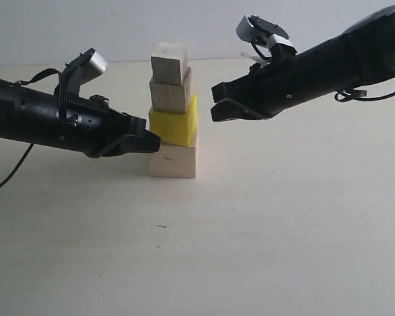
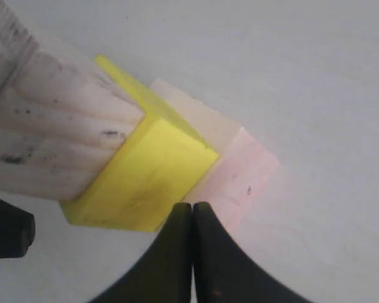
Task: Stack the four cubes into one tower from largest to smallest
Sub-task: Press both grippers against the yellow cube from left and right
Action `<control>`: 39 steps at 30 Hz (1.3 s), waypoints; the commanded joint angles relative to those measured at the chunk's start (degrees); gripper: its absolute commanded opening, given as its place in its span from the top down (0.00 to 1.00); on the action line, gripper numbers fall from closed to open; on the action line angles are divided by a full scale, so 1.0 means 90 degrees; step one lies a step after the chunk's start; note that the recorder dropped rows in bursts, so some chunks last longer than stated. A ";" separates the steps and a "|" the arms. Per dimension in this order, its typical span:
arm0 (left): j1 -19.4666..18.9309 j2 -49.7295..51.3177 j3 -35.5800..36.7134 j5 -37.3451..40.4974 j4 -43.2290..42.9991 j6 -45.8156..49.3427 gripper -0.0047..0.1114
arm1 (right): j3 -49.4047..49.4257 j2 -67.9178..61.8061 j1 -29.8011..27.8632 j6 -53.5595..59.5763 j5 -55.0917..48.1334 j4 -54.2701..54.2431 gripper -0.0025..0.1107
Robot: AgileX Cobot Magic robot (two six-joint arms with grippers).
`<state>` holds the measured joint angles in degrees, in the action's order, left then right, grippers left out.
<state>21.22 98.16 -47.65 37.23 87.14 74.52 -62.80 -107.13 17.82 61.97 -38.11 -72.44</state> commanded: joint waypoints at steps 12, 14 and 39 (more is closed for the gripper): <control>-0.0014 -0.0223 0.0037 -0.0040 -0.0173 -0.0152 0.96 | -0.0402 -0.0431 -0.0065 0.0450 -0.0419 -0.0591 0.98; -0.0014 -0.0223 0.0037 -0.0053 -0.0171 -0.0152 0.96 | -0.0478 -0.0472 -0.0065 0.0465 -0.0419 -0.0563 0.98; -0.0014 -0.0273 0.0037 -0.0074 -0.0213 -0.0152 0.96 | -0.0699 -0.0900 -0.0065 0.0611 -0.0508 -0.0948 0.98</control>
<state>21.22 96.21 -47.65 36.76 85.13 73.47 -68.65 -115.03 17.45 66.20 -42.95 -79.41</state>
